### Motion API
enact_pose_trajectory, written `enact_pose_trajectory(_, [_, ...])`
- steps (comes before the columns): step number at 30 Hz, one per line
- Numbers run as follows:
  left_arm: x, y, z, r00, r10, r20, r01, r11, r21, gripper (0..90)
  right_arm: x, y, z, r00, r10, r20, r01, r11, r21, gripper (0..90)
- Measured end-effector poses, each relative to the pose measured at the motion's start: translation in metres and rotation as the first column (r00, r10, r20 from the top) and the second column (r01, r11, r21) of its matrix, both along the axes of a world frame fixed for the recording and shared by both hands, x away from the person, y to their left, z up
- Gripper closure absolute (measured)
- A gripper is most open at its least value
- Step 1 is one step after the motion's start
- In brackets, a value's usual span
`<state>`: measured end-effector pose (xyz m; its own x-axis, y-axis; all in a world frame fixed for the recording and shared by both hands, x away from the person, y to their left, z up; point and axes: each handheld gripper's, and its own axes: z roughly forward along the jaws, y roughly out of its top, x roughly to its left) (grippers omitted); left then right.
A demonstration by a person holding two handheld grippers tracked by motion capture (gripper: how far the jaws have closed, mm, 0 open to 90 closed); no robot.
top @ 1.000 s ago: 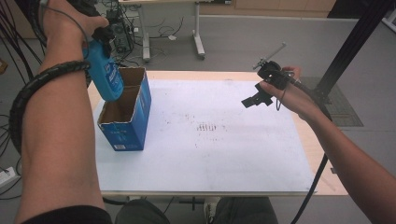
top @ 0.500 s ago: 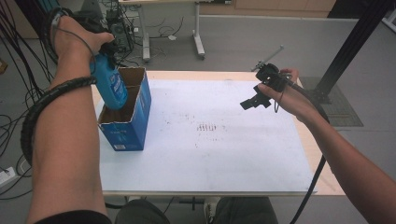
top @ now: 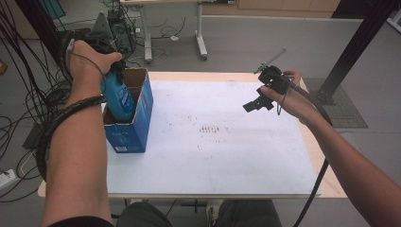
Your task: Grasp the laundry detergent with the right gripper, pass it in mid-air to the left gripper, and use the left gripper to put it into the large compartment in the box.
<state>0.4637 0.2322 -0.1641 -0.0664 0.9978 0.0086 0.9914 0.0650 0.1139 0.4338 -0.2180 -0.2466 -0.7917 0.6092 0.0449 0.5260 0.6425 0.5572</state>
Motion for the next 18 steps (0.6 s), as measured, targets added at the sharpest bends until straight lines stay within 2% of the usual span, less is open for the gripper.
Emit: enact_pose_trajectory(18, [0.002, -0.005, -0.061, 0.9993, -0.036, -0.012, 0.036, 0.9993, 0.006, 36.5, -0.001, 0.003, -0.008, 0.9999, 0.000, -0.013, 0.000, 1.000, 0.004, 6.7])
